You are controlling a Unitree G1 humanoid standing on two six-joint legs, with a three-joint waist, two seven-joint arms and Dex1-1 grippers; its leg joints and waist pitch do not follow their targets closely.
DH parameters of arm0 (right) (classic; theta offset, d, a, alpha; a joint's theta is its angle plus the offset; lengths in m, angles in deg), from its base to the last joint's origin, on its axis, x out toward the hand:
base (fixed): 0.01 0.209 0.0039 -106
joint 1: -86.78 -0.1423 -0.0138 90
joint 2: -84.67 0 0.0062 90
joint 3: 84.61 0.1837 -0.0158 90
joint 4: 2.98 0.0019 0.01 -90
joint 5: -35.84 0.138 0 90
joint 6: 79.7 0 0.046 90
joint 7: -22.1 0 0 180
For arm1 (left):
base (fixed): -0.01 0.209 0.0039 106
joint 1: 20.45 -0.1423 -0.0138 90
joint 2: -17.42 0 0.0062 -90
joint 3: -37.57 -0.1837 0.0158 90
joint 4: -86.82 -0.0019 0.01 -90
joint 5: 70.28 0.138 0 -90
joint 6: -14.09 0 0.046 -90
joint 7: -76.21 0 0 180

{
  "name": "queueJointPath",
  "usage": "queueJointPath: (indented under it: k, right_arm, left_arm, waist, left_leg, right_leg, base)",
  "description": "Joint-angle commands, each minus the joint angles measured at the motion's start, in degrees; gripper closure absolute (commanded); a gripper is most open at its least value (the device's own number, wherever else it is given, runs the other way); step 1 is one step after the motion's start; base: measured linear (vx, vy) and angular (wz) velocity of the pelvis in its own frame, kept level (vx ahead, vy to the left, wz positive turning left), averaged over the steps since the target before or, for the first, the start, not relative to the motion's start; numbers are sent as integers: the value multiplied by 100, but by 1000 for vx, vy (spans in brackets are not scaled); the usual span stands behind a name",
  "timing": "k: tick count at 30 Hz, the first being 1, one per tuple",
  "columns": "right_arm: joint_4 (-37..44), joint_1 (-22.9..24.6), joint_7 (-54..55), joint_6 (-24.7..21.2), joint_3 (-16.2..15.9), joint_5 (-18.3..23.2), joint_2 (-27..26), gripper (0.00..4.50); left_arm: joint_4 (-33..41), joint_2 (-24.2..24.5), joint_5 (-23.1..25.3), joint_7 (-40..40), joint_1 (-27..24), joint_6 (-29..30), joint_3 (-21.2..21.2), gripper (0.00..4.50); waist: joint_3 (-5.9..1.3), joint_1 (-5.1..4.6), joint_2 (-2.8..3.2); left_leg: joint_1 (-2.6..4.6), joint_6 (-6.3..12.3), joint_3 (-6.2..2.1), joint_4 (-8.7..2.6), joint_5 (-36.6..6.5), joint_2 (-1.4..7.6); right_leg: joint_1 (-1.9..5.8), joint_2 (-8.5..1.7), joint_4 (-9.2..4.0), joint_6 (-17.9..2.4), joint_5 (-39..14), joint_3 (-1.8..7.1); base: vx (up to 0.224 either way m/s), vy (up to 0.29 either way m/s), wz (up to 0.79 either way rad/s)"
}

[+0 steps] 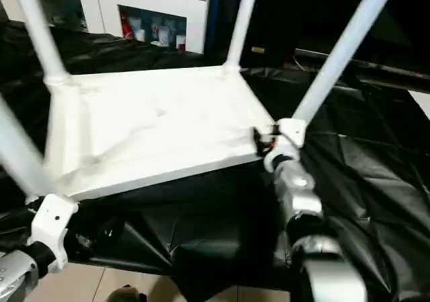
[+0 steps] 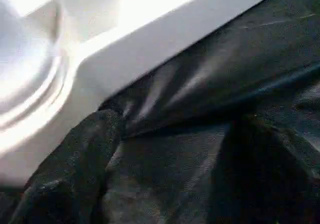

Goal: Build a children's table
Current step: Rotate table base

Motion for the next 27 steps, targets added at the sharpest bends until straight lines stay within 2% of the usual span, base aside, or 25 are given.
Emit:
queueJointPath:
  k: [1, 2, 3, 7, 9, 10, 11, 12, 13, 14, 16, 17, 19, 21, 22, 23, 24, 25, 26, 27]
  right_arm:
    - [-207, -129, 212, 158, 365, 25, 399, 118]
    - [-261, -165, 171, 159, 397, 55, 444, 118]
    - [-385, -234, 75, 179, 408, 78, 537, 118]
    - [-607, -375, -334, 226, 338, 68, 636, 118]
    - [-561, -362, -676, 227, 228, 35, 623, 118]
    - [-492, -292, -851, 235, 128, -24, 567, 118]
    - [-442, -234, -905, 242, 65, -67, 522, 118]
    - [-442, -234, -905, 242, 65, -67, 522, 118]
    - [-173, 37, -940, 297, -106, -172, 363, 118]
    - [-115, 110, -945, 331, -151, -197, 318, 118]
    - [81, 320, -823, 381, -161, -182, 196, 118]
    - [114, 368, -788, 400, -131, -167, 157, 118]
    - [324, 615, -314, 482, 17, -135, 10, 118]
    - [460, 787, -154, 545, 127, -79, -98, 118]
    - [572, 943, -43, 639, 187, -61, -175, 118]
    - [716, 1084, 36, 676, 191, -82, -228, 118]
    - [877, 1225, 127, 733, 209, -84, -288, 118]
    - [1137, 1430, 260, 760, 222, -104, -353, 118]
    - [1226, 1497, 313, 743, 218, -127, -362, 118]
    - [1253, 1518, 330, 737, 217, -135, -364, 118]
  left_arm:
    - [-67, 83, 49, -153, 72, -3, 277, 7]
    - [-87, 107, 40, -157, 94, -19, 310, 7]
    - [-153, 174, 13, -190, 149, -42, 437, 7]
    - [-377, 347, -60, -344, 320, -194, 858, 7]
    - [-470, 374, -316, -351, 502, -382, 1220, 7]
    - [-516, 408, -593, -210, 665, -572, 1403, 7]
    - [-537, 434, -763, -75, 757, -682, 1463, 7]
    - [-537, 434, -763, -75, 757, -682, 1463, 7]
    - [-554, 406, -1253, 343, 1024, -753, 1455, 7]
    - [-564, 391, -1387, 462, 1105, -752, 1437, 7]
    - [-604, 308, -1587, 632, 1324, -714, 1304, 7]
    - [-633, 289, -1637, 663, 1396, -712, 1252, 7]
    - [-776, 193, -1743, 821, 1658, -678, 1026, 7]
    - [-971, 154, -1734, 867, 1845, -763, 896, 7]
    - [-1192, 138, -1706, 869, 2026, -850, 801, 7]
    - [-1355, 138, -1694, 891, 2152, -938, 741, 7]
    - [-1473, 116, -1724, 934, 2286, -971, 687, 7]
    - [-1519, 49, -1870, 1039, 2489, -910, 617, 7]
    - [-1488, 17, -1976, 1101, 2562, -832, 589, 7]
    - [-1477, 7, -2011, 1121, 2584, -805, 580, 7]
  waist:
    - [-279, -40, 127]
    - [-285, -33, 123]
    - [-290, -28, 152]
    - [-303, -13, 159]
    - [-301, -17, 153]
    - [-292, -28, 145]
    - [-291, -32, 160]
    - [-289, -34, 161]
    - [-285, -35, 148]
    - [-295, -37, 167]
    - [-301, -25, 158]
    - [-304, -23, 160]
    - [-300, -11, 201]
    - [-297, -16, 199]
    - [-302, -19, 273]
    - [-299, -23, 225]
    - [-313, -40, 210]
    - [-317, -54, 278]
    - [-324, -80, 251]
    - [-324, -80, 251]
  left_leg:
    - [84, -169, -118, -473, -1540, 205]
    - [77, -156, -116, -465, -1470, 200]
    - [72, -137, -110, -448, -1352, 193]
    - [49, -41, -114, -422, -1284, 173]
    - [48, -13, -112, -419, -1267, 176]
    - [44, 0, -124, -435, -1325, 187]
    - [56, -16, -128, -445, -1400, 193]
    - [60, -29, -133, -447, -1433, 196]
    - [69, -53, -131, -454, -1458, 195]
    - [79, -107, -133, -456, -1425, 209]
    - [100, -137, -117, -454, -1380, 212]
    - [109, -143, -110, -449, -1379, 214]
    - [110, -223, -114, -467, -1410, 214]
    - [105, -253, -117, -472, -1445, 201]
    - [109, -305, -124, -474, -1491, 197]
    - [123, -312, -119, -475, -1537, 187]
    - [100, -312, -125, -473, -1517, 186]
    - [119, -324, -118, -469, -1474, 184]
    - [98, -334, -137, -472, -1421, 195]
    - [98, -334, -137, -472, -1421, 195]
  right_leg:
    - [142, -307, -396, -670, -917, 325]
    - [154, -299, -376, -717, -781, 319]
    - [160, -285, -351, -785, -542, 312]
    - [205, -280, -322, -872, -362, 302]
    - [204, -286, -325, -899, -378, 301]
    - [204, -299, -336, -967, -493, 296]
    - [193, -310, -346, -998, -615, 295]
    - [189, -315, -349, -1011, -658, 295]
    - [183, -326, -358, -1009, -729, 301]
    - [169, -324, -331, -1040, -651, 305]
    - [168, -324, -322, -1054, -516, 313]
    - [159, -321, -315, -1067, -481, 318]
    - [165, -323, -308, -1029, -484, 322]
    - [176, -316, -317, -956, -551, 325]
    - [173, -325, -316, -883, -556, 335]
    - [169, -312, -351, -820, -596, 332]
    - [198, -318, -322, -828, -551, 333]
    - [183, -317, -342, -798, -501, 338]
    - [211, -314, -302, -845, -356, 331]
    - [211, -314, -302, -845, -356, 331]
  base:
    - [0, 0, 0]
    - [0, 0, 0]
    - [0, 0, 0]
    - [0, 0, 0]
    - [0, 0, 0]
    - [0, 0, 0]
    - [0, 0, 0]
    - [0, 0, 0]
    - [0, 0, 0]
    - [0, 0, 0]
    - [0, 0, 0]
    - [0, 0, 0]
    - [0, 0, 0]
    - [0, 0, 0]
    - [0, 0, 0]
    - [0, 0, 0]
    - [0, 0, 0]
    - [0, 0, 0]
    - [0, 0, 0]
    - [0, 0, 0]
